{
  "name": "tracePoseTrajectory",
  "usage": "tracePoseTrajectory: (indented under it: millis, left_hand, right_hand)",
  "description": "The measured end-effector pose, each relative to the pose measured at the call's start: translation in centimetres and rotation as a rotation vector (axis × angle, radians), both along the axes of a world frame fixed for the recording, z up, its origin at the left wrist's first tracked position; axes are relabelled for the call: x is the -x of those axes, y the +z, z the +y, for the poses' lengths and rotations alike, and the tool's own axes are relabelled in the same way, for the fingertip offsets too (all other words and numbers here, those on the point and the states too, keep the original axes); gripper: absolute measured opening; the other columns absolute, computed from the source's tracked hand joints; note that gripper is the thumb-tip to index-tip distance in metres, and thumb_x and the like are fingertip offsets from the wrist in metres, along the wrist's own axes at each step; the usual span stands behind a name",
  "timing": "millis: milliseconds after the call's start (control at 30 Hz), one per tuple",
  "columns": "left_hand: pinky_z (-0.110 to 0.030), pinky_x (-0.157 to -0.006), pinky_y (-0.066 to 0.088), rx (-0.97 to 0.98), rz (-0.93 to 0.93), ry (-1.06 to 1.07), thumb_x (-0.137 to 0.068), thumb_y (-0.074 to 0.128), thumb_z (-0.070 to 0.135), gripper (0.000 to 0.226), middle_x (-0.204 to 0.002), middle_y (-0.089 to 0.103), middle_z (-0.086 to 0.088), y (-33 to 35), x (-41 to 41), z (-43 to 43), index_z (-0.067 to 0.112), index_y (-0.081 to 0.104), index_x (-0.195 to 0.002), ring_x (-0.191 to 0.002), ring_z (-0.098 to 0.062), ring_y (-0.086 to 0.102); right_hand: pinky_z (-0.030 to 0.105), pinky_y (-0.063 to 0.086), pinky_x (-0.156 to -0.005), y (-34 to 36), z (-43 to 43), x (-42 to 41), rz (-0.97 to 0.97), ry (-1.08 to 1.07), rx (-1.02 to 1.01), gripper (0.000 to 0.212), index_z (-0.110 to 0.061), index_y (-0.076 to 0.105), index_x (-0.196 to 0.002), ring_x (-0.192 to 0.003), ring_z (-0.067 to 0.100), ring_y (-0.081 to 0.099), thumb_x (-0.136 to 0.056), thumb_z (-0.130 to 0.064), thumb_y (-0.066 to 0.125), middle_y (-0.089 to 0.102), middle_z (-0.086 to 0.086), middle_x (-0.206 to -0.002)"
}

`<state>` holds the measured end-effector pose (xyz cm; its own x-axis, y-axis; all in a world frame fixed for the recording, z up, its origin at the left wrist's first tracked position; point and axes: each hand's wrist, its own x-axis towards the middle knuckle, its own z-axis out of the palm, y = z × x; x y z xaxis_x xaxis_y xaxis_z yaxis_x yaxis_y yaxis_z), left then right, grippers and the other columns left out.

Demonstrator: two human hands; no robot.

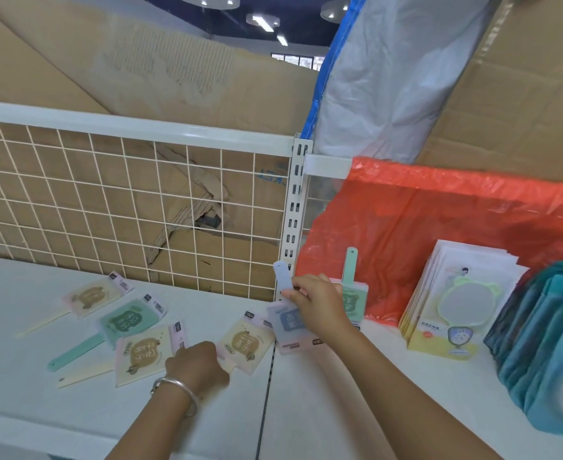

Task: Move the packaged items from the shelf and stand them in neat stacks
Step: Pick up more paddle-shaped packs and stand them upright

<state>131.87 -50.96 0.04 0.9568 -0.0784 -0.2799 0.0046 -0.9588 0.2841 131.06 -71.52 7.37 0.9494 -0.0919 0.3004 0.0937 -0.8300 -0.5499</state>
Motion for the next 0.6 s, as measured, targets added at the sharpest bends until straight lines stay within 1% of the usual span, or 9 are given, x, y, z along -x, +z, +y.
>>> tracePoseTrajectory:
  millis: [100,167,233,267,333,367,400,500,600]
  left_hand:
    - [-0.022,-0.059,0.039,0.12,0.065,-0.001,-0.068,0.06,0.034,0.022,-0.065,0.049,0.008,0.2,-0.2,0.5,0.026,0.04,-0.068,-0.07,-0.014,0.056]
    - [-0.019,-0.048,0.034,0.192,0.099,-0.003,-0.07,0.067,0.035,0.03,-0.055,0.048,0.007,1.0,-0.7,0.9,0.021,0.042,-0.064,-0.052,-0.01,0.048]
    - [-0.017,-0.042,0.032,0.224,0.088,-0.032,-0.073,0.072,0.031,0.032,-0.052,0.047,0.005,2.8,-1.4,1.4,0.018,0.046,-0.061,-0.044,-0.009,0.044]
    - [-0.017,-0.042,0.033,0.255,0.061,-0.032,-0.073,0.074,0.026,0.029,-0.053,0.048,0.004,3.8,-1.7,1.7,0.016,0.05,-0.062,-0.044,-0.01,0.044]
    - [-0.022,-0.053,0.039,0.356,-0.019,-0.012,-0.073,0.078,0.019,0.019,-0.067,0.055,0.003,6.1,-2.4,2.2,0.015,0.059,-0.072,-0.058,-0.013,0.052]
    - [-0.025,-0.059,0.039,0.385,-0.078,-0.007,-0.072,0.079,0.019,0.02,-0.073,0.056,0.003,7.3,-2.8,2.3,0.018,0.06,-0.076,-0.065,-0.015,0.053]
    - [-0.026,-0.06,0.037,0.404,-0.133,-0.011,-0.071,0.081,0.02,0.021,-0.074,0.056,0.003,8.4,-2.9,2.3,0.021,0.06,-0.078,-0.066,-0.016,0.052]
    - [-0.026,-0.053,0.032,0.626,-0.258,0.005,-0.069,0.082,0.012,0.023,-0.064,0.055,-0.003,10.9,-3.1,1.7,0.015,0.06,-0.076,-0.053,-0.016,0.044]
    - [-0.024,-0.054,0.033,0.884,-0.267,0.044,-0.07,0.081,0.008,0.019,-0.057,0.049,-0.001,11.4,-2.4,0.5,0.01,0.062,-0.073,-0.054,-0.015,0.041]
  right_hand:
    - [0.034,0.025,-0.081,-0.3,-0.9,0.3,-0.013,-0.056,-0.087,0.019,-0.021,0.069,-0.091,-0.093,0.018,0.044,-0.094,-0.03,0.053,0.063,-0.001,-0.089]
    - [0.04,0.033,-0.088,-0.4,-1.7,0.6,-0.007,-0.084,-0.147,0.018,-0.021,0.069,-0.088,-0.092,0.019,0.048,-0.093,-0.03,0.054,0.062,-0.004,-0.085]
    - [0.042,0.037,-0.088,-0.4,-2.4,0.9,-0.018,-0.101,-0.225,0.014,-0.025,0.067,-0.082,-0.087,0.019,0.053,-0.091,-0.029,0.058,0.062,-0.007,-0.08]
    - [0.04,0.039,-0.085,-0.5,-2.8,1.1,-0.029,-0.105,-0.273,0.013,-0.027,0.065,-0.078,-0.082,0.017,0.054,-0.09,-0.028,0.06,0.062,-0.008,-0.077]
    - [0.034,0.041,-0.076,-0.5,-3.4,1.5,-0.047,-0.119,-0.349,0.014,-0.026,0.064,-0.076,-0.073,0.014,0.053,-0.089,-0.025,0.062,0.062,-0.007,-0.073]
    - [0.03,0.039,-0.071,-0.4,-3.6,1.7,-0.05,-0.123,-0.38,0.013,-0.023,0.064,-0.076,-0.071,0.013,0.052,-0.089,-0.023,0.062,0.062,-0.006,-0.073]
    - [0.026,0.038,-0.067,-0.4,-3.9,1.9,-0.055,-0.127,-0.41,0.013,-0.02,0.065,-0.077,-0.069,0.012,0.051,-0.089,-0.022,0.063,0.061,-0.005,-0.072]
    - [0.026,0.035,-0.06,-0.6,-4.7,2.3,-0.067,-0.171,-0.463,0.022,-0.019,0.059,-0.068,-0.064,0.011,0.047,-0.089,-0.019,0.063,0.055,-0.005,-0.065]
    - [0.029,0.036,-0.061,-1.1,-5.6,2.7,-0.078,-0.228,-0.537,0.024,-0.015,0.057,-0.066,-0.063,0.014,0.047,-0.089,-0.019,0.063,0.056,0.002,-0.064]
